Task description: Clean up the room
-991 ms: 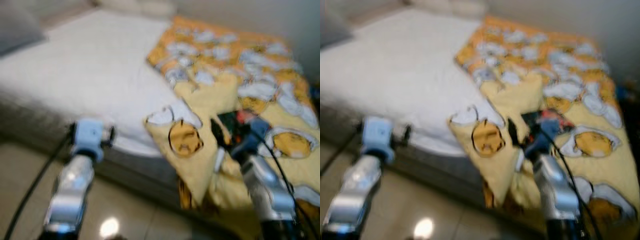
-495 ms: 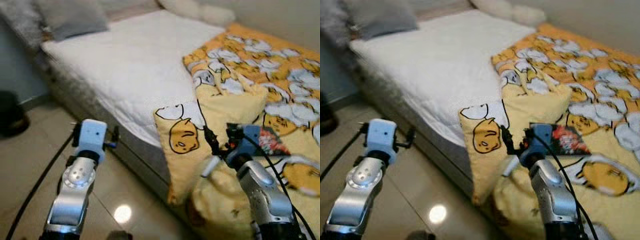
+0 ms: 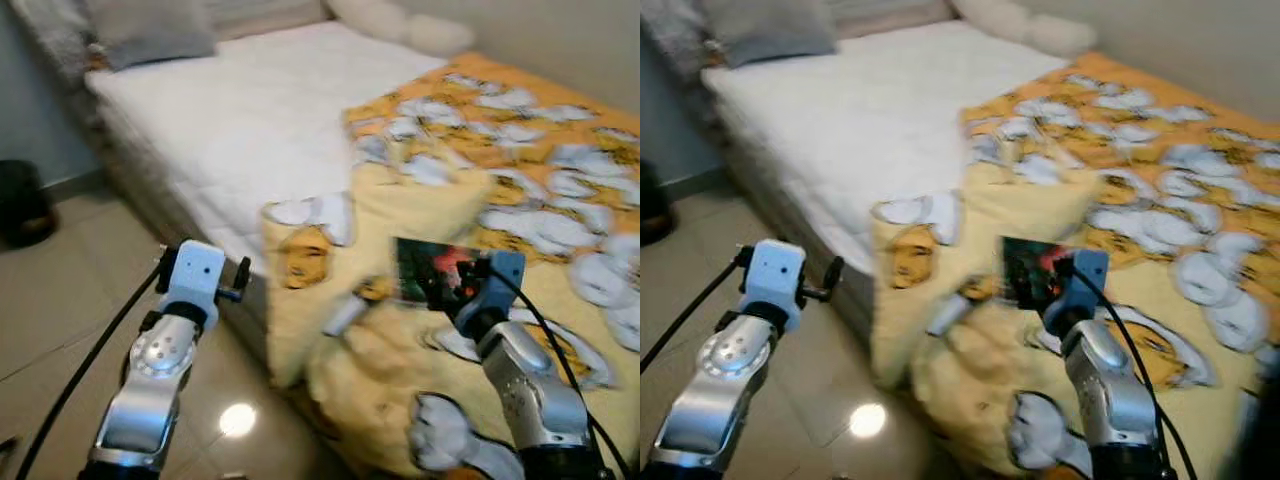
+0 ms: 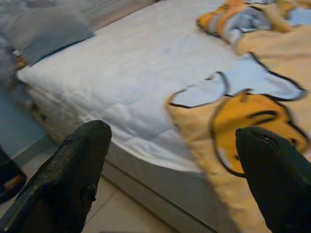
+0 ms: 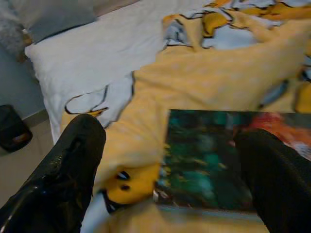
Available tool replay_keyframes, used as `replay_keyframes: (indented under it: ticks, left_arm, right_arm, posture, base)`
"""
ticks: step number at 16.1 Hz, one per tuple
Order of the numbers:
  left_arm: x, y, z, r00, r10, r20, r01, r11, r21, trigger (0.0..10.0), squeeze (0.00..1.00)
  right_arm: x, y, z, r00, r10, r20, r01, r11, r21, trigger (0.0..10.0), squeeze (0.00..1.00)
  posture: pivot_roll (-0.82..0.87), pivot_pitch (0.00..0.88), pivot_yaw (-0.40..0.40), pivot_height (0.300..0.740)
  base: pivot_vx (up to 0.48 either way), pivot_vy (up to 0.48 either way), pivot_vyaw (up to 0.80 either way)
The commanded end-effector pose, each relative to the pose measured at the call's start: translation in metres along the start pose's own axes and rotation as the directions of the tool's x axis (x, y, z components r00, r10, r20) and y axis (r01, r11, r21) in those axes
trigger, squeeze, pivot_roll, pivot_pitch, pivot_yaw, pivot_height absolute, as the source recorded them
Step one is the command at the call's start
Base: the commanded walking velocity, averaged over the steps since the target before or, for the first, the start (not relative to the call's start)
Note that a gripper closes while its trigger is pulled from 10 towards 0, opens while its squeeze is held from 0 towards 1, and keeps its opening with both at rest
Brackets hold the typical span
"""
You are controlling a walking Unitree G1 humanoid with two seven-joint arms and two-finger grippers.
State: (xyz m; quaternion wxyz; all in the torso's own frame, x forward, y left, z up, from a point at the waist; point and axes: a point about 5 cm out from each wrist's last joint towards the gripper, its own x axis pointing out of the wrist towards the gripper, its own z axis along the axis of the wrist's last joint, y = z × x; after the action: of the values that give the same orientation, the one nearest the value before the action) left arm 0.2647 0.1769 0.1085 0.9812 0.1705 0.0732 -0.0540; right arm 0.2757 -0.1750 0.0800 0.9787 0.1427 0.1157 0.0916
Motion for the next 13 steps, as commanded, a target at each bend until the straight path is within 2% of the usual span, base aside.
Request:
replay_keyframes:
  ticks: [1,2,4,6,7,8,10,11,13]
  left_arm:
    - [-0.002,0.000,0.000,0.999,-0.033,-0.006,0.033,0.999,0.042,10.0,1.00]
    - [-0.007,-0.003,0.001,0.996,-0.086,-0.001,0.086,0.995,0.053,10.0,1.00]
    - [-0.011,-0.003,0.000,0.993,-0.120,-0.006,0.120,0.992,0.031,10.0,1.00]
    - [-0.012,-0.003,0.000,0.977,-0.214,0.002,0.214,0.976,0.039,10.0,1.00]
    - [-0.012,-0.004,0.000,0.970,-0.242,-0.001,0.242,0.969,0.046,10.0,1.00]
    - [-0.012,-0.009,0.001,0.930,-0.368,-0.011,0.368,0.927,0.067,10.0,1.00]
    - [-0.015,-0.020,0.003,0.838,-0.545,-0.033,0.546,0.832,0.100,10.0,1.00]
    - [-0.016,-0.023,0.002,0.792,-0.608,-0.057,0.610,0.783,0.121,10.0,1.00]
    - [-0.017,-0.023,0.001,0.731,-0.677,-0.082,0.681,0.721,0.125,10.0,1.00]
  right_arm:
    - [0.002,0.006,0.001,1.000,0.020,-0.003,-0.020,0.999,0.025,10.0,0.00]
    - [0.001,0.007,0.003,1.000,-0.001,-0.013,0.002,0.999,0.039,10.0,0.00]
    - [0.002,0.003,-0.002,0.998,-0.038,-0.056,0.040,0.999,0.030,10.0,0.00]
    - [0.005,-0.009,-0.011,0.980,-0.139,-0.142,0.155,0.982,0.110,10.0,0.00]
    - [0.007,-0.010,-0.012,0.976,-0.151,-0.157,0.173,0.975,0.137,10.0,0.00]
    - [0.017,-0.012,-0.017,0.966,-0.151,-0.211,0.198,0.955,0.219,10.0,0.00]
    - [0.031,-0.015,-0.022,0.956,-0.140,-0.256,0.227,0.908,0.352,10.0,0.00]
    - [0.039,-0.015,-0.019,0.963,-0.112,-0.246,0.219,0.855,0.470,10.0,0.00]
    - [0.049,-0.019,-0.016,0.967,-0.086,-0.239,0.218,0.763,0.608,10.0,0.00]
  posture:
    - [-0.04,0.000,-0.050,0.740]
    - [-0.04,0.000,-0.053,0.740]
    - [-0.04,0.000,-0.052,0.740]
    - [-0.05,0.000,-0.046,0.740]
    - [-0.05,0.000,-0.042,0.740]
    - [-0.06,0.000,-0.032,0.740]
    - [-0.06,0.000,-0.030,0.740]
    - [-0.06,0.000,-0.025,0.740]
    - [-0.05,0.000,-0.022,0.740]
  base:
    - [0.000,0.000,0.00]
    - [0.000,0.000,0.00]
    - [0.000,0.000,0.00]
    - [0.000,0.000,0.00]
    - [0.000,0.000,0.00]
    - [0.000,0.000,0.00]
    - [0.000,0.000,0.00]
    - [0.000,0.000,0.00]
    - [0.000,0.000,0.00]
